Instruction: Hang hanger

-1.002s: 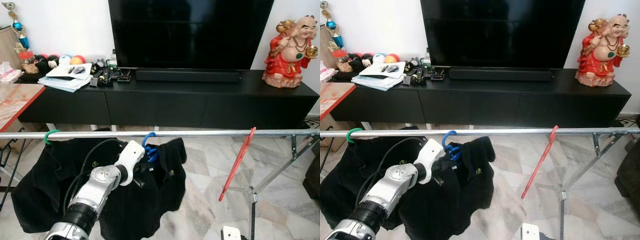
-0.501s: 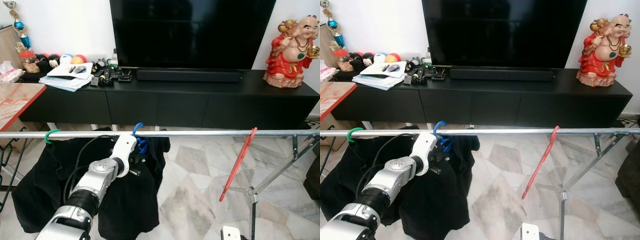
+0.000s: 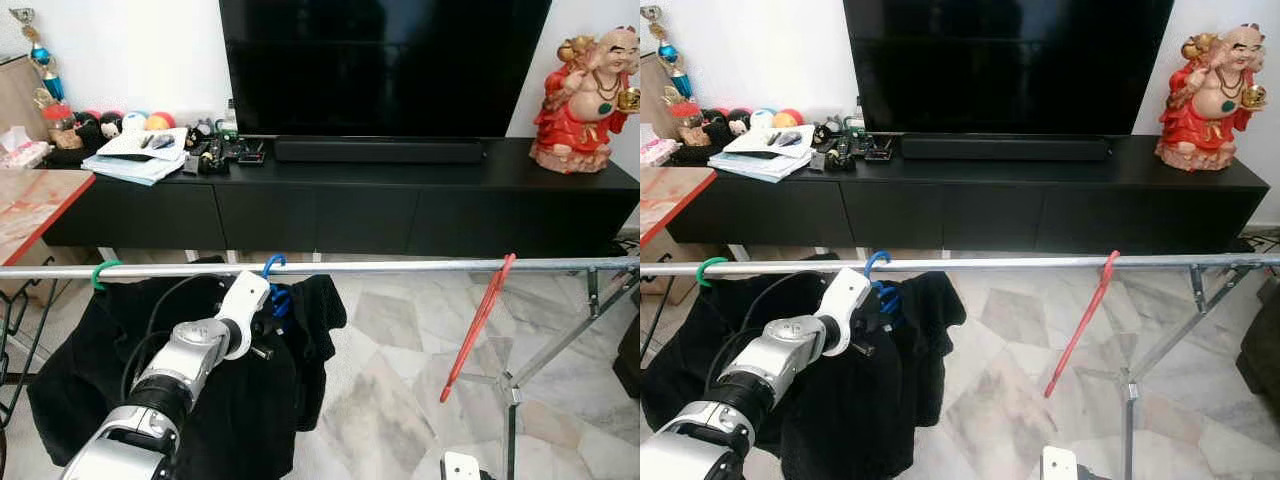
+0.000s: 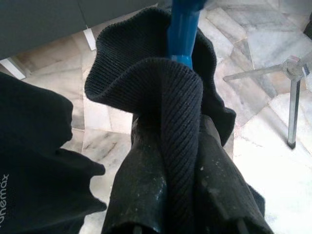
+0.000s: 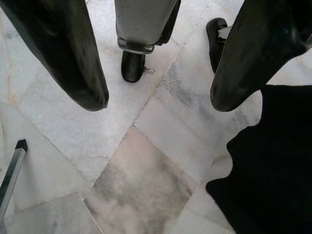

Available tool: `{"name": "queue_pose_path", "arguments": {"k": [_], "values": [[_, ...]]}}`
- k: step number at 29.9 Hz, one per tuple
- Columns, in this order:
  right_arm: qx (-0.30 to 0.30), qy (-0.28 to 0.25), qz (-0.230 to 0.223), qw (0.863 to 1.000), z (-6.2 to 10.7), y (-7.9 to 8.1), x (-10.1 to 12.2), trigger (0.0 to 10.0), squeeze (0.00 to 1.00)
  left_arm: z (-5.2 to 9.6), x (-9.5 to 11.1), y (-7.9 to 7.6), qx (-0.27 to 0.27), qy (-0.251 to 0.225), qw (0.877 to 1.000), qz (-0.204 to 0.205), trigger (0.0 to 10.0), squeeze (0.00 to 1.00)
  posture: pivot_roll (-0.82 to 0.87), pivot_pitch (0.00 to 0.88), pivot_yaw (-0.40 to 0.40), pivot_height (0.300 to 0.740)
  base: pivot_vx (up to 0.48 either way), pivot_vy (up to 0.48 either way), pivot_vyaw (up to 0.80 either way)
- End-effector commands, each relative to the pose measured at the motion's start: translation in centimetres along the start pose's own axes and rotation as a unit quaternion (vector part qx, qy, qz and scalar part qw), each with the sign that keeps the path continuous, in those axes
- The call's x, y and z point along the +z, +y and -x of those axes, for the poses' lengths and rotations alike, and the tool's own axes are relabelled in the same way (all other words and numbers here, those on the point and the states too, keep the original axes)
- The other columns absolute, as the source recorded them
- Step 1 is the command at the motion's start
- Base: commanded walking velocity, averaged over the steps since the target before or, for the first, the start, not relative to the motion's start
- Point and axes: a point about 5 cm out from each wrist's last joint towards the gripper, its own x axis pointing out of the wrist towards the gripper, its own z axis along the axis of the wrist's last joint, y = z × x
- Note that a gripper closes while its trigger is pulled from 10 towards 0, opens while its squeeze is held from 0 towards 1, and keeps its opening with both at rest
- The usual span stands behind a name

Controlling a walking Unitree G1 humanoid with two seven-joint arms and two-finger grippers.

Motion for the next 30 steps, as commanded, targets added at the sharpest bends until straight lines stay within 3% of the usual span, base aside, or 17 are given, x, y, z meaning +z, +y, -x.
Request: {"name": "queue_pose_path", "arguments": {"k": [1, 5, 10, 26, 30], "values": [[0.001, 0.002, -0.001, 1.0, 0.0, 0.2, -0.1, 10.0, 0.0, -0.1, 0.4, 0.2, 0.009, -0.008, 1.0, 0.006, 10.0, 0.0, 0.15, 0.0, 0.034, 0.74, 0.0, 0.0, 0.0], [0.001, 0.002, -0.002, 1.0, 0.0, 0.2, -0.1, 10.0, 0.0, -0.3, 1.8, 0.2, 0.002, -0.019, 1.0, -0.001, 10.0, 0.0, 0.15, 0.0, 0.04, 0.74, 0.0, 0.0, 0.0], [0.002, 0.003, -0.004, 1.0, 0.0, 0.3, -0.4, 10.0, 0.0, -0.4, 1.8, 0.3, -0.002, -0.006, 1.0, -0.011, 10.0, 0.0, 0.14, 0.0, 0.051, 0.74, 0.0, 0.0, 0.0], [-0.002, 0.012, -0.014, 1.0, 0.3, -0.1, -2.0, 10.0, 0.0, -0.8, 0.7, -0.6, -0.02, 0.021, 1.0, -0.003, 10.0, 0.0, 0.12, 0.039, 0.073, 0.74, 0.0, 0.0, 0.0], [0.0, 0.015, -0.01, 1.0, 0.3, -0.2, -2.2, 10.0, 0.0, -0.6, -1.3, -0.9, -0.028, 0.069, 0.997, -0.004, 10.0, 0.0, 0.13, 0.046, 0.071, 0.74, 0.0, 0.0, 0.0]]}}
